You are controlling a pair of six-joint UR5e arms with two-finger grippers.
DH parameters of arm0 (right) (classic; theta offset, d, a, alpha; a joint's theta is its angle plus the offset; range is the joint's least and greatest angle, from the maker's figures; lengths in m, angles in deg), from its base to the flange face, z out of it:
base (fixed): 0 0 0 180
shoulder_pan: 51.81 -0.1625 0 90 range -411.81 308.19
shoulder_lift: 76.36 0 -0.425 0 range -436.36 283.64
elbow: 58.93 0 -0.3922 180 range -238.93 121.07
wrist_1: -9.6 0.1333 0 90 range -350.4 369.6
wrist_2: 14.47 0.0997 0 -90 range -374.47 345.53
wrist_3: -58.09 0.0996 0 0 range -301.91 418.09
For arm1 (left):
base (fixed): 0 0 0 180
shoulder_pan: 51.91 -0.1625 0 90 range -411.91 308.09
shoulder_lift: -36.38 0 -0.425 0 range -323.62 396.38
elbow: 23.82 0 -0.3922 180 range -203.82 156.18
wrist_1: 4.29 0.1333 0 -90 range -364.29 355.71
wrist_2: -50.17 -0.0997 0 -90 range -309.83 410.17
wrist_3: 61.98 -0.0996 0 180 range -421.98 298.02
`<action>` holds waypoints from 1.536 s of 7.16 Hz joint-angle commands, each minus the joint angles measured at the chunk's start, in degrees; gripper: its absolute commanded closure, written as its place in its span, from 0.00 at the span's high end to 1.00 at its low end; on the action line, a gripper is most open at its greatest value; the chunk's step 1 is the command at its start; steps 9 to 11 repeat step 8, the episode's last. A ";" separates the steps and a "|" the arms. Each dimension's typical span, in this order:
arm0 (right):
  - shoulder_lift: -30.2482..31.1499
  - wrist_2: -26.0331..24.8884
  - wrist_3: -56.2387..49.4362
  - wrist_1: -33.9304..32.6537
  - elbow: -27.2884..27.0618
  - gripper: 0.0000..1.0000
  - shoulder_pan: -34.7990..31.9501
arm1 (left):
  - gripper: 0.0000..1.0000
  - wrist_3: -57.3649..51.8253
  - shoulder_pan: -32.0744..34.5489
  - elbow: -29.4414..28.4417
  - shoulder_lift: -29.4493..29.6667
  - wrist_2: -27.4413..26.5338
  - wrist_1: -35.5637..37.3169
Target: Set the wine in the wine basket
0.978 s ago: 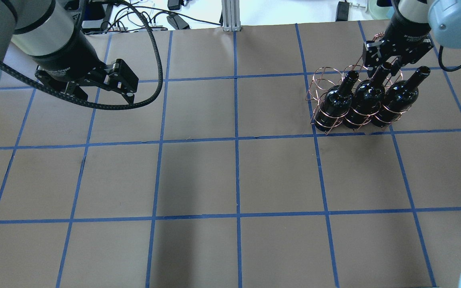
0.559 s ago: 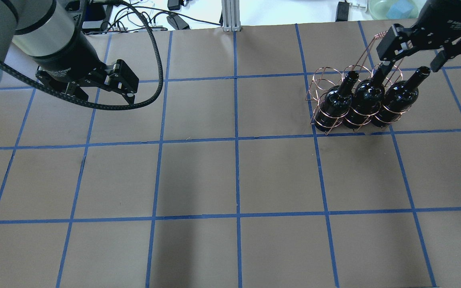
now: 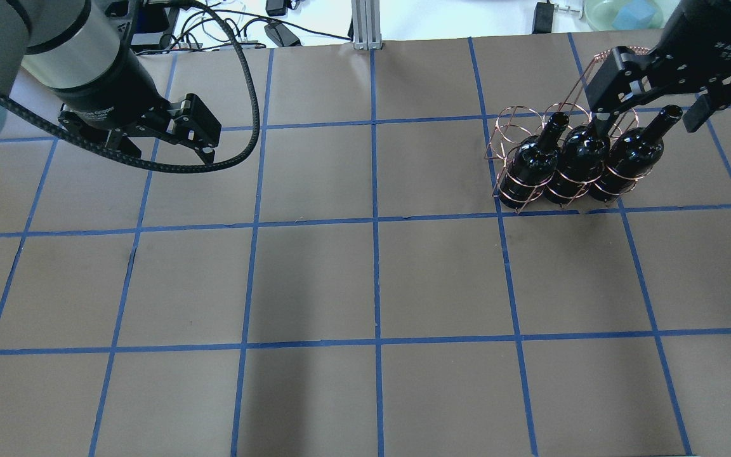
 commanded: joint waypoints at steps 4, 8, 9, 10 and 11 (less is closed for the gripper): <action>-1.08 0.34 1.60 -5.12 -0.89 1.00 -1.10 | 1.00 0.00 0.01 0.00 -0.03 0.00 0.05; -0.81 0.26 1.60 -4.69 -0.89 1.00 -1.10 | 1.00 0.00 0.01 0.00 -0.38 0.00 -0.04; -0.81 0.26 1.60 -4.69 -0.89 1.00 -1.10 | 1.00 0.00 0.01 0.00 -0.38 0.00 -0.04; -0.81 0.26 1.60 -4.69 -0.89 1.00 -1.10 | 1.00 0.00 0.01 0.00 -0.38 0.00 -0.04; -0.81 0.26 1.60 -4.69 -0.89 1.00 -1.10 | 1.00 0.00 0.01 0.00 -0.38 0.00 -0.04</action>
